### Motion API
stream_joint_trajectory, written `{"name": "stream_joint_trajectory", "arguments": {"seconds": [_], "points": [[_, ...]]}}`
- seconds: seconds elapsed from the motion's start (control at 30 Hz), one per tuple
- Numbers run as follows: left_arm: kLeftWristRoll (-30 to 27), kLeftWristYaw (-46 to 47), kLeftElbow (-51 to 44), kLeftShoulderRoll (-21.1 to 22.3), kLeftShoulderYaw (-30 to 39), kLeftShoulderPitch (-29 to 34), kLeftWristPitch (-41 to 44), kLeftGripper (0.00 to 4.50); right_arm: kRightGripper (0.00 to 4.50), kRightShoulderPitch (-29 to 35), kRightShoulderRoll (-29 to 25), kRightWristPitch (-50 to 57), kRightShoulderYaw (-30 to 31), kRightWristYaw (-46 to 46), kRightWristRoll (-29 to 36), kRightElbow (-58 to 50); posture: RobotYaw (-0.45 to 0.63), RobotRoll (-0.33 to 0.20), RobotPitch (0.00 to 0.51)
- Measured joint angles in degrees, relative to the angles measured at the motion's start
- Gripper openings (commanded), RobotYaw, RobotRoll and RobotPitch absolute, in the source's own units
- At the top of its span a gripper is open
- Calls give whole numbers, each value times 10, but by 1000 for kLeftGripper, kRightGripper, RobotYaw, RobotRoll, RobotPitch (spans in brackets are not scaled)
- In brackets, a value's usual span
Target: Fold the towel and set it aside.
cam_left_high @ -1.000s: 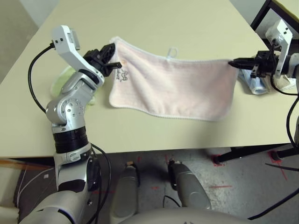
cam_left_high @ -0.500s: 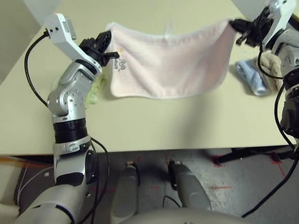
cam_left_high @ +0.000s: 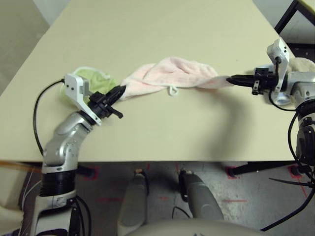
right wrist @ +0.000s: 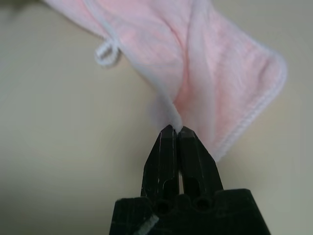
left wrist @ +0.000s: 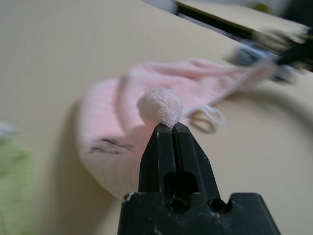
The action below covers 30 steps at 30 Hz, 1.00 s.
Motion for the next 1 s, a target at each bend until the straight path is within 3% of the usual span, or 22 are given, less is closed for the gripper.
{"name": "stream_joint_trajectory", "arguments": {"seconds": [0.53,0.8,1.0], "points": [[7,-213,18,154,-48,37,38,19,0,26,-65,-1,62,37,-52,-14,80,0,195],[40,-249,22,164,-59,38,2,19,0,13,-100,18,91,43,-69,-8,77,0,187],[44,-259,15,166,-63,45,-6,19,0,12,-128,42,147,43,-63,-8,76,0,183]]}}
